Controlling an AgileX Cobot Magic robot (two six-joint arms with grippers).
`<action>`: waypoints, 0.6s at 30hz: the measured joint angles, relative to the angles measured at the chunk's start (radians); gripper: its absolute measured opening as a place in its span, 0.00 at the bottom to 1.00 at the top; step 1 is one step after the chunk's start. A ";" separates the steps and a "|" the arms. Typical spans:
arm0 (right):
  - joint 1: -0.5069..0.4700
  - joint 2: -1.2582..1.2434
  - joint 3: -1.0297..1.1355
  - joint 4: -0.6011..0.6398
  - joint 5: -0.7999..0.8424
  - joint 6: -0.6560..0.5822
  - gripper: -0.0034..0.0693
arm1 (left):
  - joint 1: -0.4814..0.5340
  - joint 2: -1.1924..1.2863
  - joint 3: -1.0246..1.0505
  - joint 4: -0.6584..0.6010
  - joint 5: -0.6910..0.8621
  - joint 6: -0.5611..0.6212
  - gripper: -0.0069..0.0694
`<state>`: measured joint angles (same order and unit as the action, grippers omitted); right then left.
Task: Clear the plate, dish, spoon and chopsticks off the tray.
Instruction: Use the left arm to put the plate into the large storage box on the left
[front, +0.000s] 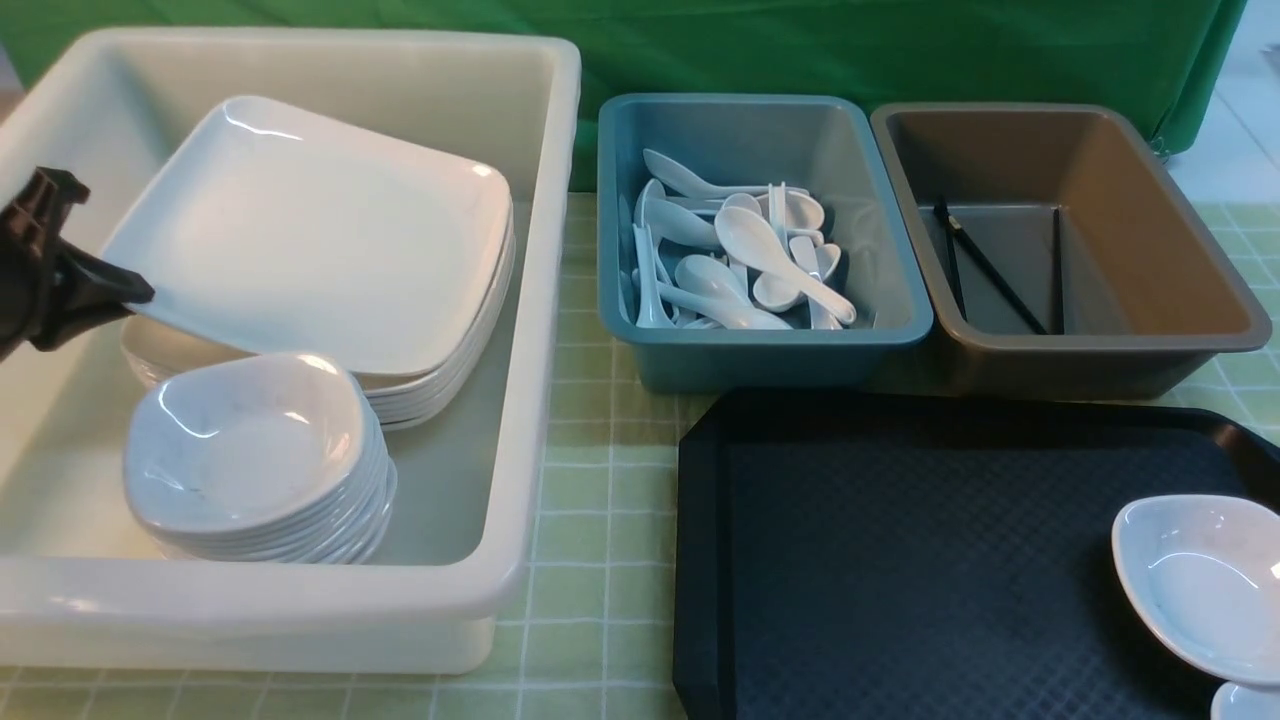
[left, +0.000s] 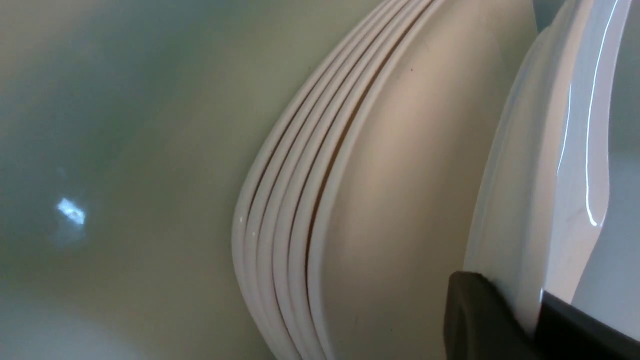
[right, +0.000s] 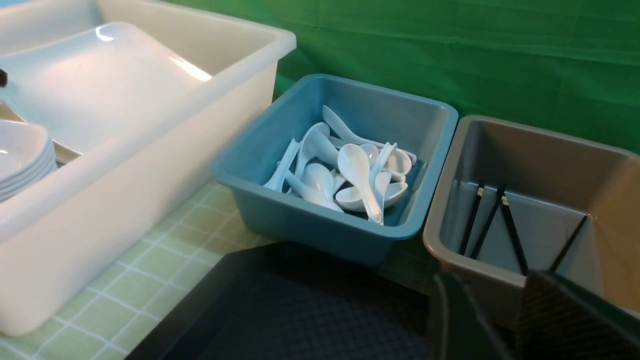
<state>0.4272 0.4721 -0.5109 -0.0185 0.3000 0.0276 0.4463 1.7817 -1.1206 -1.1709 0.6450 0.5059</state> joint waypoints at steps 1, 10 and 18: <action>0.000 0.000 0.000 0.000 -0.001 0.000 0.31 | 0.000 0.000 0.000 0.000 -0.001 0.000 0.10; 0.000 0.002 -0.025 0.000 0.046 0.000 0.32 | -0.006 0.000 -0.002 0.068 -0.019 0.000 0.13; 0.000 0.005 -0.234 0.000 0.229 -0.036 0.32 | -0.006 0.000 -0.002 0.139 0.005 0.003 0.42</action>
<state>0.4272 0.4775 -0.7445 -0.0185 0.5291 -0.0085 0.4406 1.7817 -1.1222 -1.0314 0.6502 0.5089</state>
